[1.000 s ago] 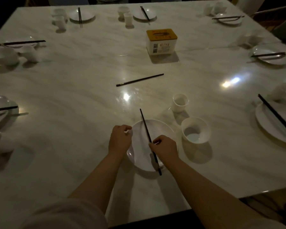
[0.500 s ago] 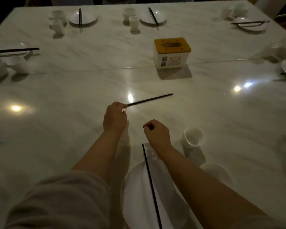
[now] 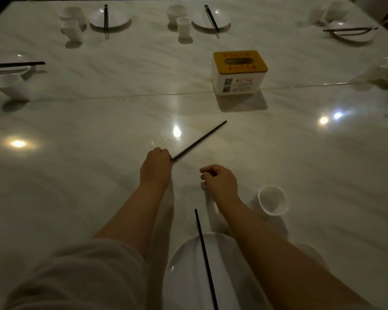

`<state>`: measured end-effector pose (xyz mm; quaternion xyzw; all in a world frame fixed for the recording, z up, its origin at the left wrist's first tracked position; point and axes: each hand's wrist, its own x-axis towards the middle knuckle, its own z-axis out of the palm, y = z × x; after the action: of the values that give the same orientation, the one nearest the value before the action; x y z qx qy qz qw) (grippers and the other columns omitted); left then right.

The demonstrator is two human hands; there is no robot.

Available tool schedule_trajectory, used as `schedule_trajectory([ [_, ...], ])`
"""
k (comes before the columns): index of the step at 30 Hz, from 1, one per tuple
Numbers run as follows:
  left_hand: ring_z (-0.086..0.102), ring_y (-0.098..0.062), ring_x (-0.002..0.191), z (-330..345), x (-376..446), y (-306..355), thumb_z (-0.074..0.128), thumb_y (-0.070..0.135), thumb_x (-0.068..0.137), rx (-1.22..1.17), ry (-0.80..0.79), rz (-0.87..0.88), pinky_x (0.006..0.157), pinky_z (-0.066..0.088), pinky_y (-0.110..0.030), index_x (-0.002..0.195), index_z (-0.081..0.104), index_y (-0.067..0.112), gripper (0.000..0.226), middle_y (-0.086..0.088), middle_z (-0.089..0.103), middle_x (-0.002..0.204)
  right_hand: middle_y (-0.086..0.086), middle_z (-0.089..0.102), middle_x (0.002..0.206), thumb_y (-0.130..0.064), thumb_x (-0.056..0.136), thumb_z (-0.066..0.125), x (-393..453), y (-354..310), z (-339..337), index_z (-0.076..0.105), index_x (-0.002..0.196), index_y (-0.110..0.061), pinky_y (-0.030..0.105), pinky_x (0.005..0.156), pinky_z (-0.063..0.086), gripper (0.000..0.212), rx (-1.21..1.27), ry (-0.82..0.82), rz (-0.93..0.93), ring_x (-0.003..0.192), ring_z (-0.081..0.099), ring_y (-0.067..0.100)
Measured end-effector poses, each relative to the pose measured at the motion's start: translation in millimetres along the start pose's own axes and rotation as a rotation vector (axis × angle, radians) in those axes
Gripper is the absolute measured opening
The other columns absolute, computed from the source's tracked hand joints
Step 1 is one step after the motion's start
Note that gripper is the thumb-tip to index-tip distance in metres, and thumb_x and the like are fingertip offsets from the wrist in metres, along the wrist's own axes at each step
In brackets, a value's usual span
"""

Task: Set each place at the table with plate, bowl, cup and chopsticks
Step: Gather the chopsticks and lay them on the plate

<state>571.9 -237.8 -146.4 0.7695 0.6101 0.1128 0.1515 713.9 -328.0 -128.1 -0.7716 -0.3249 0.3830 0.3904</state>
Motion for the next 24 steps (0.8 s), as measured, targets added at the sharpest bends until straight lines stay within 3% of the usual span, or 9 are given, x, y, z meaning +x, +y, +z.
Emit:
schedule_trajectory([
  [3, 0.057, -0.027, 0.101, -9.8, -28.6, 2.1, 0.055, 0.012, 0.092, -0.180, -0.048, -0.088, 0.074, 0.040, -0.028, 0.107, 0.065, 0.007, 0.019, -0.012, 0.060, 0.108, 0.009, 0.071, 0.096, -0.007, 0.088, 0.054, -19.0, -2.6, 3.8, 0.070, 0.105, -0.013, 0.037, 0.079, 0.057, 0.024, 0.080, 0.025, 0.042, 0.079, 0.066, 0.022],
  [9, 0.065, -0.020, 0.097, -42.3, -116.1, 10.6, 0.063, 0.018, 0.090, -0.463, -0.114, -0.125, 0.077, 0.042, -0.019, 0.108, 0.069, 0.009, 0.022, -0.008, 0.071, 0.104, 0.009, 0.072, 0.096, -0.015, 0.089, 0.060, -80.6, -7.1, 15.2, 0.068, 0.111, -0.009, 0.035, 0.080, 0.057, 0.024, 0.154, 0.080, 0.058, 0.076, 0.066, 0.018],
  [17, 0.062, -0.010, 0.094, -58.1, -227.2, -7.4, 0.064, 0.026, 0.089, -0.575, -0.302, -0.032, 0.078, 0.041, -0.017, 0.111, 0.068, 0.014, 0.026, -0.003, 0.069, 0.109, 0.009, 0.070, 0.086, -0.015, 0.086, 0.064, -179.3, 14.2, 15.9, 0.068, 0.101, -0.005, 0.033, 0.071, 0.056, 0.018, 0.207, 0.232, 0.062, 0.074, 0.066, 0.022],
  [21, 0.053, -0.014, 0.110, -53.1, -248.7, -14.9, 0.066, 0.029, 0.087, -0.520, -0.244, 0.045, 0.089, 0.035, -0.014, 0.117, 0.065, 0.018, 0.032, -0.005, 0.048, 0.124, 0.003, 0.070, 0.089, -0.019, 0.085, 0.063, -210.5, 30.4, -8.3, 0.069, 0.098, -0.014, 0.032, 0.081, 0.054, 0.015, -0.100, 0.301, 0.020, 0.083, 0.066, 0.018],
  [24, 0.050, -0.016, 0.116, -43.4, -257.8, -18.7, 0.063, 0.021, 0.089, -0.544, -0.232, -0.020, 0.090, 0.032, -0.013, 0.122, 0.061, 0.015, 0.034, -0.008, 0.041, 0.131, 0.008, 0.071, 0.090, -0.012, 0.085, 0.060, -223.5, 45.1, -27.2, 0.070, 0.092, -0.009, 0.029, 0.076, 0.051, 0.013, -0.295, 0.309, 0.003, 0.080, 0.063, 0.019],
])
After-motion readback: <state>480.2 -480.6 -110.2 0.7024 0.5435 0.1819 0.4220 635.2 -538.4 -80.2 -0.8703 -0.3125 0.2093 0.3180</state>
